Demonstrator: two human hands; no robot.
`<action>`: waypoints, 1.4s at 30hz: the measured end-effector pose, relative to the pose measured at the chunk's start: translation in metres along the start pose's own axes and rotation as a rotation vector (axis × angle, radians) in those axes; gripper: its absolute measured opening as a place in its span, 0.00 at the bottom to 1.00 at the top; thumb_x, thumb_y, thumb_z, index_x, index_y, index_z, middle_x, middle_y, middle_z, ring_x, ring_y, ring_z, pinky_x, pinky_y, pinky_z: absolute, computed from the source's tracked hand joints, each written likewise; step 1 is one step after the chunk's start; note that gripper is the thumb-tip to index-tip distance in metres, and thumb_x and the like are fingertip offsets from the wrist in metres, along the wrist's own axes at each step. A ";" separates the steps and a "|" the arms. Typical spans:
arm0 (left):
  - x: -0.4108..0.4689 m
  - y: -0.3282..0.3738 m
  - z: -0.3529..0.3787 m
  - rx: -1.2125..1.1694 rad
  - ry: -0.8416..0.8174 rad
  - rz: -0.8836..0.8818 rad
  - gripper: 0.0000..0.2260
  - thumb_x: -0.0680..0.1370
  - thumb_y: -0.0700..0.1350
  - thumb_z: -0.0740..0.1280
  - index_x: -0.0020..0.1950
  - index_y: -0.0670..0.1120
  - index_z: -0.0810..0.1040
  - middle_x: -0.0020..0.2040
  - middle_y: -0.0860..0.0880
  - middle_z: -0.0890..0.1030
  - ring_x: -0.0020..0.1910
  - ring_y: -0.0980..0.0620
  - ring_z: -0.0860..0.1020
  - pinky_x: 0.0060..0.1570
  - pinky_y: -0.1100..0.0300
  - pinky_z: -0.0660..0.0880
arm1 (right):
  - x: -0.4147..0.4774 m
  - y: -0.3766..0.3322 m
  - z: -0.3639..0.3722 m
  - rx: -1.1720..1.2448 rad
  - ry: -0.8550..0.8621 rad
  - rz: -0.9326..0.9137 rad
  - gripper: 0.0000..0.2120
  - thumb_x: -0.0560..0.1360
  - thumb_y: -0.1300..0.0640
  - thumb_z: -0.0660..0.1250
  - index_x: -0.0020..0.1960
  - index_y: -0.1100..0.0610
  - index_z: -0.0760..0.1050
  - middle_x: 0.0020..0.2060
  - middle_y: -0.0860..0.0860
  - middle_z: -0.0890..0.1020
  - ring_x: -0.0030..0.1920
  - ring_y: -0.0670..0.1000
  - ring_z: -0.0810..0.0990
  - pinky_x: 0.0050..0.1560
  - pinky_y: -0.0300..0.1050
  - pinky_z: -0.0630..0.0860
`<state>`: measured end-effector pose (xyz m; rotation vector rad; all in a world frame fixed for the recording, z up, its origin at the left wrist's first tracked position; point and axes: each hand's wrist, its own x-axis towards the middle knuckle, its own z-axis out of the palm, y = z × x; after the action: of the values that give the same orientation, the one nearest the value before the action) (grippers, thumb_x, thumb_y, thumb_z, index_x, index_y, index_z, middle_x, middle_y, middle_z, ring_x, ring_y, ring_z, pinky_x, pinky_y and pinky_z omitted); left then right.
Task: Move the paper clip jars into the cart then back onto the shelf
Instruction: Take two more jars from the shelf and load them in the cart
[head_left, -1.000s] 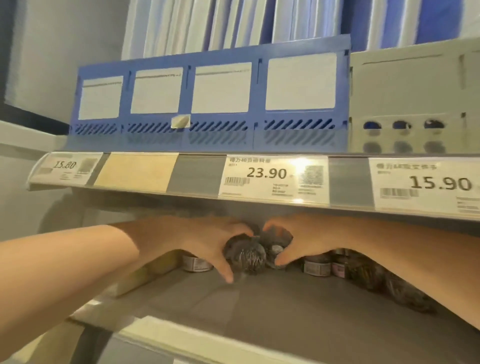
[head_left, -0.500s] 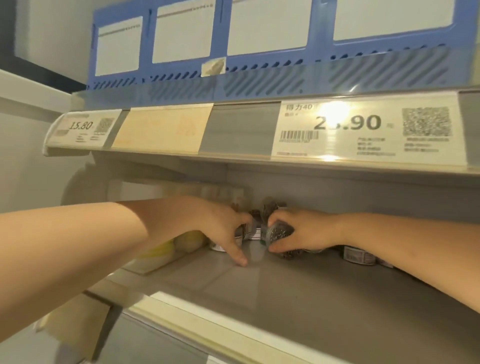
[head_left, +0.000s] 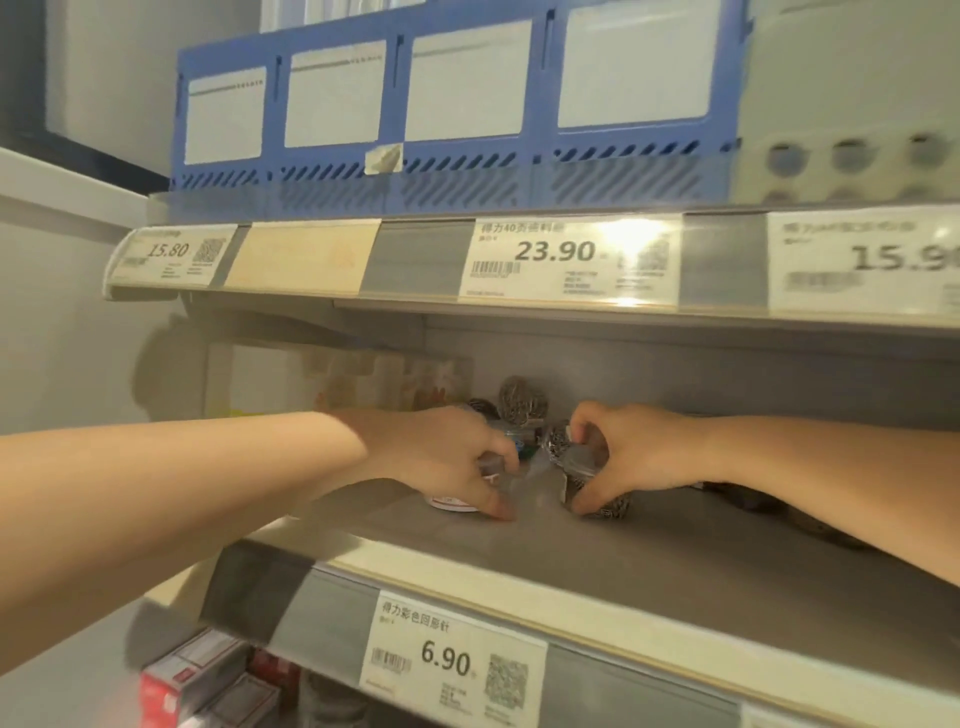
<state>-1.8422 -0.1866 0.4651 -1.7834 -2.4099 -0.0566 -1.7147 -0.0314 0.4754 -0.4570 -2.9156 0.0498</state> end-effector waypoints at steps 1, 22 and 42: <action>-0.004 0.009 -0.002 0.003 0.032 -0.002 0.22 0.71 0.61 0.68 0.63 0.55 0.72 0.55 0.47 0.75 0.55 0.49 0.72 0.54 0.59 0.69 | -0.010 0.001 -0.003 0.006 0.011 -0.008 0.28 0.63 0.44 0.77 0.53 0.46 0.64 0.46 0.47 0.74 0.42 0.46 0.72 0.40 0.41 0.68; -0.148 0.157 -0.048 -0.067 0.297 0.143 0.22 0.66 0.64 0.70 0.56 0.55 0.75 0.50 0.52 0.77 0.50 0.53 0.74 0.53 0.54 0.73 | -0.254 -0.070 -0.050 0.359 0.242 0.115 0.24 0.64 0.49 0.77 0.56 0.44 0.71 0.47 0.44 0.75 0.46 0.42 0.76 0.46 0.38 0.75; -0.380 0.329 -0.013 -0.100 0.163 0.907 0.24 0.69 0.66 0.66 0.61 0.57 0.71 0.53 0.55 0.71 0.54 0.54 0.71 0.51 0.60 0.67 | -0.611 -0.263 -0.022 0.196 0.225 0.742 0.23 0.66 0.47 0.75 0.55 0.41 0.68 0.47 0.38 0.72 0.41 0.40 0.74 0.35 0.32 0.71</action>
<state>-1.4190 -0.4510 0.4076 -2.6013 -1.3289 -0.2088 -1.2182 -0.4684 0.4029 -1.3671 -2.3380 0.3541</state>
